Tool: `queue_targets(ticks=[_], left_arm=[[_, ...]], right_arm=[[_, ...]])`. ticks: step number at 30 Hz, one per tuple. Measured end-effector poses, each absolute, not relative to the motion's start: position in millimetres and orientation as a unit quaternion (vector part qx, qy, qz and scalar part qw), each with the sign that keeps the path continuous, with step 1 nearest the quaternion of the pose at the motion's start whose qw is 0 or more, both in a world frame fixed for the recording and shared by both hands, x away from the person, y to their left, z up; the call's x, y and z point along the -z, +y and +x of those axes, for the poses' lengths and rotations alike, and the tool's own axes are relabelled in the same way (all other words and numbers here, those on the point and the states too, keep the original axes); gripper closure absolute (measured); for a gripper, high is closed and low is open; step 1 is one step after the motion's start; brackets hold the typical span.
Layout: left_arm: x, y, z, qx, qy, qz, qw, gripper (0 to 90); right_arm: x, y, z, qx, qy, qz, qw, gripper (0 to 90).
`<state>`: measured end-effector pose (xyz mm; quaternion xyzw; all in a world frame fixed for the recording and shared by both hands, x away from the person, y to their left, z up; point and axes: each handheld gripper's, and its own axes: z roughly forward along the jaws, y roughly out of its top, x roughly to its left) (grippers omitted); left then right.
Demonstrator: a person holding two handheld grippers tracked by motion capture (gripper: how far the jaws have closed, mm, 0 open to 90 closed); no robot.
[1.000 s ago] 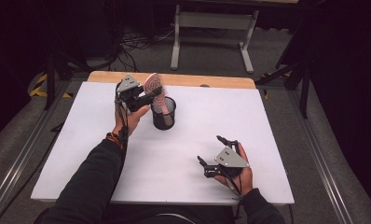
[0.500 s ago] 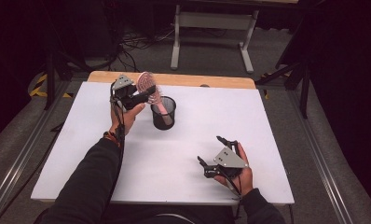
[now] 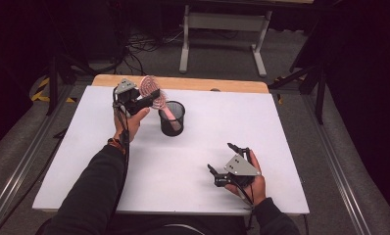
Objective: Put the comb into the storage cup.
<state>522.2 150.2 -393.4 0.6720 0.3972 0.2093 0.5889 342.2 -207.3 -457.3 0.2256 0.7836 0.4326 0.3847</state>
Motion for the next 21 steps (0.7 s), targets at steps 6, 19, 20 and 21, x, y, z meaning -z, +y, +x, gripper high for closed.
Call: queue_targets(ticks=[6, 19, 20, 21], left_arm=[[393.6, 150.3, 522.0, -0.207, 0.397, 0.672, 0.590, 53.4], [390.7, 154.1, 521.5, -0.213, 0.393, 0.675, 0.587, 52.4], [390.1, 154.7, 521.4, -0.216, 0.390, 0.677, 0.586, 52.3], [389.6, 154.7, 521.2, -0.217, 0.390, 0.677, 0.585, 52.2]], right_arm=[[457.4, -207.4, 342.5, -0.432, 0.784, 0.226, 0.385, 6.9], [457.2, -207.9, 342.8, -0.432, 0.784, 0.226, 0.384, 6.9], [457.2, -207.8, 342.8, -0.431, 0.785, 0.226, 0.384, 6.9], [457.3, -207.7, 342.8, -0.431, 0.785, 0.226, 0.384, 6.9]])
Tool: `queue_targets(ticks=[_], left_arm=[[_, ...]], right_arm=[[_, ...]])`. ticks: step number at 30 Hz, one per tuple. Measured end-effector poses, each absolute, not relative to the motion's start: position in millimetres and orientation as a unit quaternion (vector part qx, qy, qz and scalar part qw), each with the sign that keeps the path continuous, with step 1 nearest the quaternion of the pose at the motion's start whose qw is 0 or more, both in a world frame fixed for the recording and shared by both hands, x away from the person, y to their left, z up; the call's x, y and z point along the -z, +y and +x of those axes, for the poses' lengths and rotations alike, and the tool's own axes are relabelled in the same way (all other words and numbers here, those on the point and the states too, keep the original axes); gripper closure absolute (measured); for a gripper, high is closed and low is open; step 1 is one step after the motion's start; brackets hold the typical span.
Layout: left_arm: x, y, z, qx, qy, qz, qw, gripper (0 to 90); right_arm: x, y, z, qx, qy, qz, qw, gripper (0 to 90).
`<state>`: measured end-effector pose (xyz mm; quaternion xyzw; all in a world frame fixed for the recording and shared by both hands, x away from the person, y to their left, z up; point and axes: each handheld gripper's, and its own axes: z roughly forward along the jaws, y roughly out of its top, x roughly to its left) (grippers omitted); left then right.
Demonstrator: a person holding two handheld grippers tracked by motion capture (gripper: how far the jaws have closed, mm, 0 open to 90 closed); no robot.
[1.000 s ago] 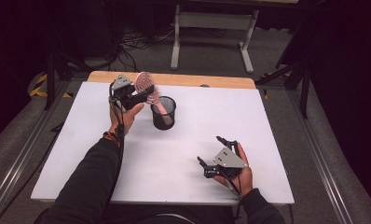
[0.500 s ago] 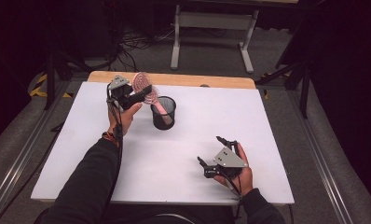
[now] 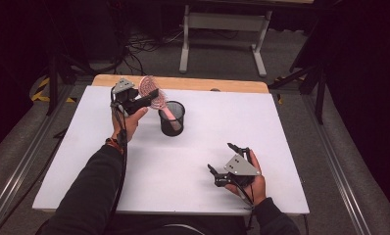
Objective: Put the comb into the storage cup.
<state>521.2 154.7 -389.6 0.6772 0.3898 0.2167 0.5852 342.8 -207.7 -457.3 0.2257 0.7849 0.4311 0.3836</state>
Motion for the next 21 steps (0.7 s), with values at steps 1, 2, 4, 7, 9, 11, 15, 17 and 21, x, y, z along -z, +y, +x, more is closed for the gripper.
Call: queue_targets(ticks=[1, 2, 4, 7, 9, 11, 15, 17, 21], left_arm=[[389.2, 154.7, 521.0, -0.217, 0.389, 0.678, 0.584, 52.2], [388.6, 154.8, 520.9, -0.220, 0.387, 0.680, 0.583, 52.3], [387.9, 155.0, 521.1, -0.223, 0.384, 0.682, 0.581, 52.3], [387.2, 155.6, 521.3, -0.225, 0.383, 0.683, 0.580, 52.1], [386.6, 156.0, 521.2, -0.225, 0.382, 0.685, 0.578, 52.2], [386.0, 156.4, 521.5, -0.222, 0.380, 0.687, 0.579, 52.5], [385.2, 156.6, 521.8, -0.223, 0.377, 0.690, 0.577, 52.3], [385.0, 156.8, 521.8, -0.220, 0.375, 0.692, 0.576, 52.2], [384.3, 159.3, 521.7, -0.219, 0.371, 0.693, 0.578, 51.7]], right_arm=[[457.4, -207.6, 342.8, -0.431, 0.785, 0.226, 0.383, 6.9], [457.5, -207.5, 342.9, -0.430, 0.786, 0.226, 0.383, 6.9], [457.7, -207.4, 343.1, -0.429, 0.786, 0.225, 0.383, 6.9], [457.8, -207.3, 343.1, -0.428, 0.787, 0.225, 0.384, 6.9], [457.7, -207.0, 342.6, -0.426, 0.787, 0.222, 0.386, 6.9], [457.8, -206.0, 342.1, -0.423, 0.788, 0.219, 0.389, 6.9], [458.2, -204.7, 341.5, -0.421, 0.790, 0.215, 0.390, 6.9], [458.3, -204.8, 341.6, -0.421, 0.790, 0.216, 0.391, 6.9], [458.1, -204.9, 341.6, -0.420, 0.790, 0.215, 0.391, 7.0]])
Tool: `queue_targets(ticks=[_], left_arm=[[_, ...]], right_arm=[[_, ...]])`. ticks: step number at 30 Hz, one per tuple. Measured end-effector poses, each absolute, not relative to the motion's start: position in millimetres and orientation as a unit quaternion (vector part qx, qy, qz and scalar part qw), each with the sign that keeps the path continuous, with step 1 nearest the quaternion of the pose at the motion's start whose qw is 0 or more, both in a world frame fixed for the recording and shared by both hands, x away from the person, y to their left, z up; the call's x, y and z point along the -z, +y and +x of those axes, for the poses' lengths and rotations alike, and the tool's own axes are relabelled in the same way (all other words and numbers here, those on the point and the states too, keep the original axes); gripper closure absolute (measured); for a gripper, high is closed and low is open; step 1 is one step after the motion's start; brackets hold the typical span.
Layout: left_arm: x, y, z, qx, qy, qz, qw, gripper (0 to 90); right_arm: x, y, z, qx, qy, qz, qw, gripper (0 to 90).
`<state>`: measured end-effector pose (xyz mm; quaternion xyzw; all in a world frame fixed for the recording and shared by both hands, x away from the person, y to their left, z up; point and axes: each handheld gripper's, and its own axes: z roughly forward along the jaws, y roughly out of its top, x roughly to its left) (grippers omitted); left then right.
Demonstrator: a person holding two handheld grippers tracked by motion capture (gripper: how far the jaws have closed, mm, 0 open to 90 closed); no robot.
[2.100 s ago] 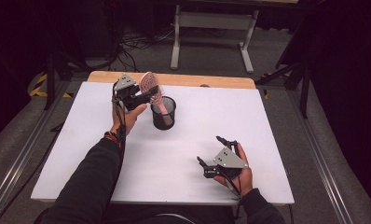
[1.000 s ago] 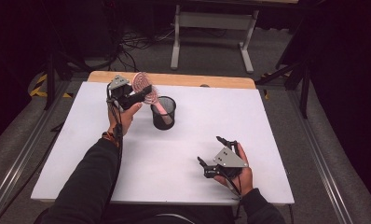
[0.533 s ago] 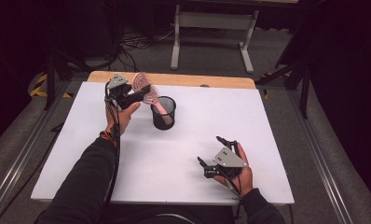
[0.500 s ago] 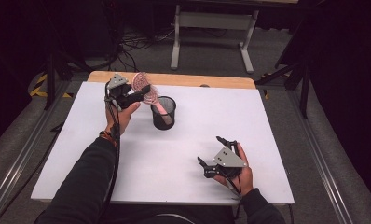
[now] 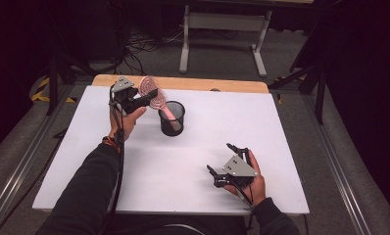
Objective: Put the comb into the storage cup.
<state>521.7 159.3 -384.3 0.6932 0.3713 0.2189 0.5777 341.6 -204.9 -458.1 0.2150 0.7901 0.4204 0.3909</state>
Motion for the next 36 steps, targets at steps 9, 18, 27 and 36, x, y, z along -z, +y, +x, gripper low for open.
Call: queue_targets(ticks=[9, 18, 27, 36], left_arm=[[379.6, 162.1, 519.9, -0.222, 0.363, 0.696, 0.578, 44.9], [376.9, 159.4, 518.4, -0.227, 0.356, 0.707, 0.568, 35.5], [374.8, 155.9, 516.6, -0.233, 0.347, 0.714, 0.561, 20.5], [375.1, 154.5, 516.3, -0.236, 0.349, 0.715, 0.558, 9.5]], right_arm=[[458.3, -204.6, 341.8, -0.419, 0.791, 0.216, 0.391, 7.0], [458.7, -204.2, 341.8, -0.418, 0.791, 0.215, 0.392, 7.0], [458.7, -204.0, 341.5, -0.417, 0.791, 0.215, 0.393, 7.0], [458.6, -204.5, 341.6, -0.419, 0.790, 0.215, 0.392, 7.0]])
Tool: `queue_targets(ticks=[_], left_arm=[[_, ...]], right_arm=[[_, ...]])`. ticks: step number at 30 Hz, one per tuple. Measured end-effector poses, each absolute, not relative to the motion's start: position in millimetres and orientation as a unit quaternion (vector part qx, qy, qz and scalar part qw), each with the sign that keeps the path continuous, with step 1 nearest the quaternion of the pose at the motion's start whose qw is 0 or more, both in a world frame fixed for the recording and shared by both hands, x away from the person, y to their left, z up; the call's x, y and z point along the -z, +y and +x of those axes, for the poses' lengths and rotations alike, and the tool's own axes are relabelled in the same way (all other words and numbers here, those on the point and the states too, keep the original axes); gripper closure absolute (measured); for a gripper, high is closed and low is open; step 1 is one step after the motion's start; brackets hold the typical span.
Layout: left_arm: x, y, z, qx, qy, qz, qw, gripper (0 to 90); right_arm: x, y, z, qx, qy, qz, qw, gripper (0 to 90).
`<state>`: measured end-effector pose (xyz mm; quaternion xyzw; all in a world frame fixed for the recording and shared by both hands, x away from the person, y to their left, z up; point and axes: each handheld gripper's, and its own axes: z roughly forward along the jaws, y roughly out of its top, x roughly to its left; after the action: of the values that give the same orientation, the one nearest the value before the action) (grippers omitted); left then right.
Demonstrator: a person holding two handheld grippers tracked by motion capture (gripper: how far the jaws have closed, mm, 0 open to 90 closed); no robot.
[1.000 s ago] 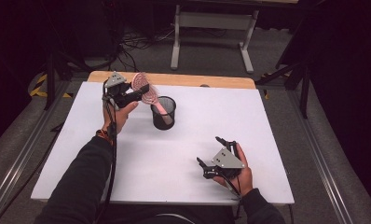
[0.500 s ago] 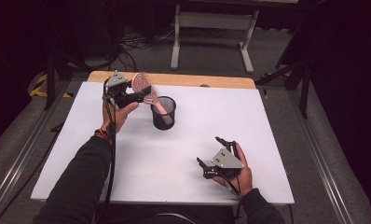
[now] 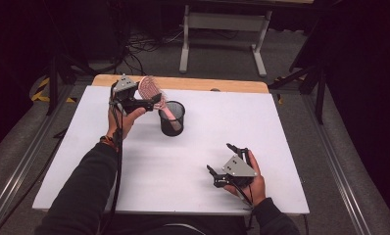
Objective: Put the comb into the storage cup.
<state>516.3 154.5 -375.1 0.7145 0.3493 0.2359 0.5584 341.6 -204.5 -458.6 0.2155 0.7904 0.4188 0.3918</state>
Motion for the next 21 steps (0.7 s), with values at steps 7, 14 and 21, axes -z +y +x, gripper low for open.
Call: queue_targets(ticks=[7, 14, 21], left_arm=[[374.9, 154.7, 516.2, -0.238, 0.348, 0.717, 0.556, 6.7], [375.4, 155.6, 515.8, -0.238, 0.341, 0.721, 0.553, 3.4], [374.2, 157.2, 513.2, -0.244, 0.335, 0.723, 0.552, 2.3]], right_arm=[[458.9, -204.0, 341.6, -0.419, 0.791, 0.215, 0.390, 7.1], [458.5, -204.0, 341.3, -0.420, 0.790, 0.214, 0.391, 7.2], [458.2, -204.4, 341.2, -0.421, 0.789, 0.215, 0.392, 7.1]])
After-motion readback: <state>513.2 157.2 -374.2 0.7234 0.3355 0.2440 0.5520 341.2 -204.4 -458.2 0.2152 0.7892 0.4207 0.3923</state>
